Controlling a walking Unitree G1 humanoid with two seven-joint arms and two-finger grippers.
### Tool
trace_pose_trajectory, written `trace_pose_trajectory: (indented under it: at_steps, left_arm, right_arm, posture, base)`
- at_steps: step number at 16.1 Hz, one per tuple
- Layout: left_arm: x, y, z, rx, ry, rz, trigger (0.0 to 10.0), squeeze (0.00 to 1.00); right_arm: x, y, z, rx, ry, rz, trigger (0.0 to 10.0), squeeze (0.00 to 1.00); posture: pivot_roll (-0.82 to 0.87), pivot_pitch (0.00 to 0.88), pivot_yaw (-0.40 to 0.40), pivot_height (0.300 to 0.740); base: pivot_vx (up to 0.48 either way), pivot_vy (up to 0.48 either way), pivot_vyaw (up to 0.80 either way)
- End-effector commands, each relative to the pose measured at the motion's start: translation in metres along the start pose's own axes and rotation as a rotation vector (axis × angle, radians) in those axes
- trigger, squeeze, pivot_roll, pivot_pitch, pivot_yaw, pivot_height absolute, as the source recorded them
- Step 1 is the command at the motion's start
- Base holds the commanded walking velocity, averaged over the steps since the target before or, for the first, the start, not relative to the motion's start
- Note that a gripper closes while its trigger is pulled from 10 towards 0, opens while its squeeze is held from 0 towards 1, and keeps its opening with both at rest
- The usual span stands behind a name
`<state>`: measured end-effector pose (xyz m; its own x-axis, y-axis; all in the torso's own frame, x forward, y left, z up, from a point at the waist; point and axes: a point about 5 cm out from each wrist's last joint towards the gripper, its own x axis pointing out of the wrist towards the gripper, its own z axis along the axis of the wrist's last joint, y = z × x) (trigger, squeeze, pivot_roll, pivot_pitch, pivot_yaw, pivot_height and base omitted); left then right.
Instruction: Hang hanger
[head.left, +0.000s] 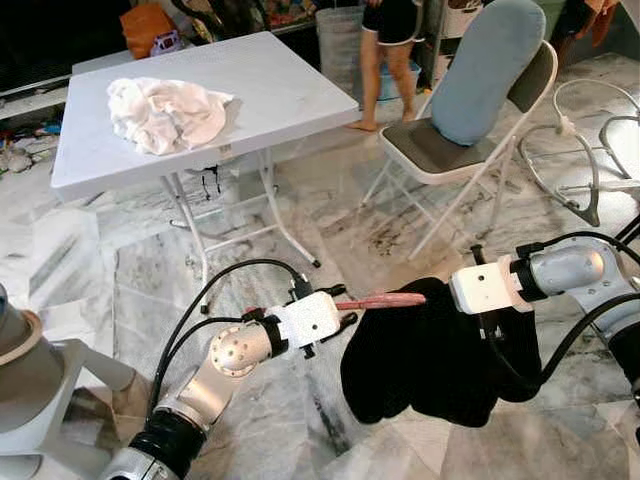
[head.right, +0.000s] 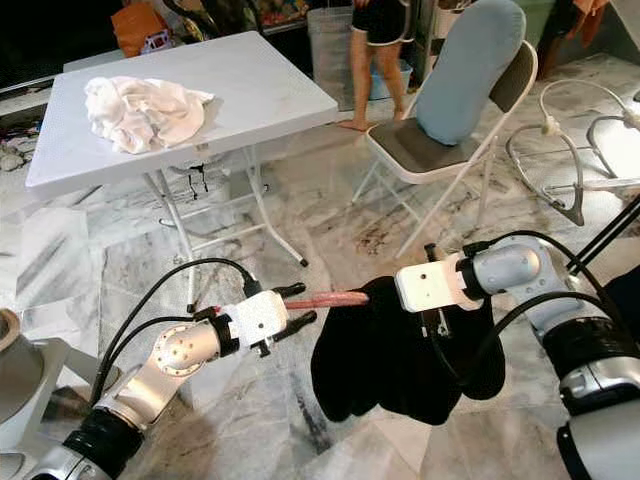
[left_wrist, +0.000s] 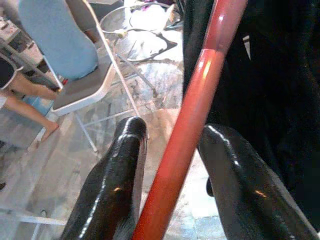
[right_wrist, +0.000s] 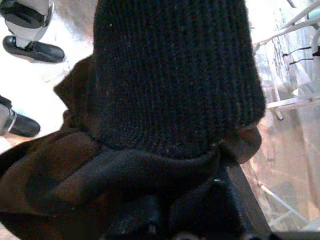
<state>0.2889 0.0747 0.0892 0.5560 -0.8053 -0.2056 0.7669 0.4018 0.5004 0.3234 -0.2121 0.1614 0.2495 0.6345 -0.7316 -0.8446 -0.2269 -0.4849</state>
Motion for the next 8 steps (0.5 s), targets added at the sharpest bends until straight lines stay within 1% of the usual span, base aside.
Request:
trace_pose_trajectory:
  at_steps: [1, 4, 5, 6, 7, 8]
  left_arm:
    - [-0.0050, 0.0069, -0.0088, 0.009, 0.050, 0.019, 0.0, 0.00]
    - [-0.0044, 0.0070, -0.0106, 0.007, 0.062, 0.014, 0.0, 0.00]
    - [-0.0036, 0.0082, -0.0112, 0.017, 0.076, 0.015, 2.7, 0.00]
    - [-0.0031, 0.0094, -0.0118, 0.002, 0.081, 0.023, 10.0, 0.00]
    - [-0.0032, 0.0116, -0.0122, -0.017, 0.082, 0.042, 10.0, 1.00]
    - [-0.0037, 0.0124, -0.0128, -0.045, 0.084, 0.038, 10.0, 1.00]
  right_arm:
    - [-0.0034, -0.0113, 0.0152, -0.073, -0.057, -0.036, 10.0, 0.00]
    - [-0.0037, -0.0146, 0.0171, -0.078, -0.054, -0.045, 10.0, 0.00]
    - [-0.0030, -0.0166, 0.0176, -0.084, -0.052, -0.056, 10.0, 0.00]
    - [-0.0021, -0.0174, 0.0179, -0.084, -0.051, -0.061, 10.0, 0.00]
    - [-0.0007, -0.0168, 0.0179, -0.083, -0.052, -0.061, 10.0, 0.00]
    - [0.0003, -0.0165, 0.0181, -0.087, -0.050, -0.062, 10.0, 0.00]
  posture:
    - [-0.13, 0.045, 0.070, 0.740]
    - [-0.13, 0.044, 0.067, 0.740]
    - [-0.13, 0.044, 0.067, 0.740]
    - [-0.13, 0.044, 0.067, 0.740]
    - [-0.13, 0.044, 0.067, 0.740]
    - [-0.12, 0.052, 0.068, 0.740]
  base:
    - [0.000, 0.000, 0.00]
    - [0.000, 0.000, 0.00]
    - [0.000, 0.000, 0.00]
    - [0.000, 0.000, 0.00]
    - [0.000, 0.000, 0.00]
    - [0.000, 0.000, 0.00]
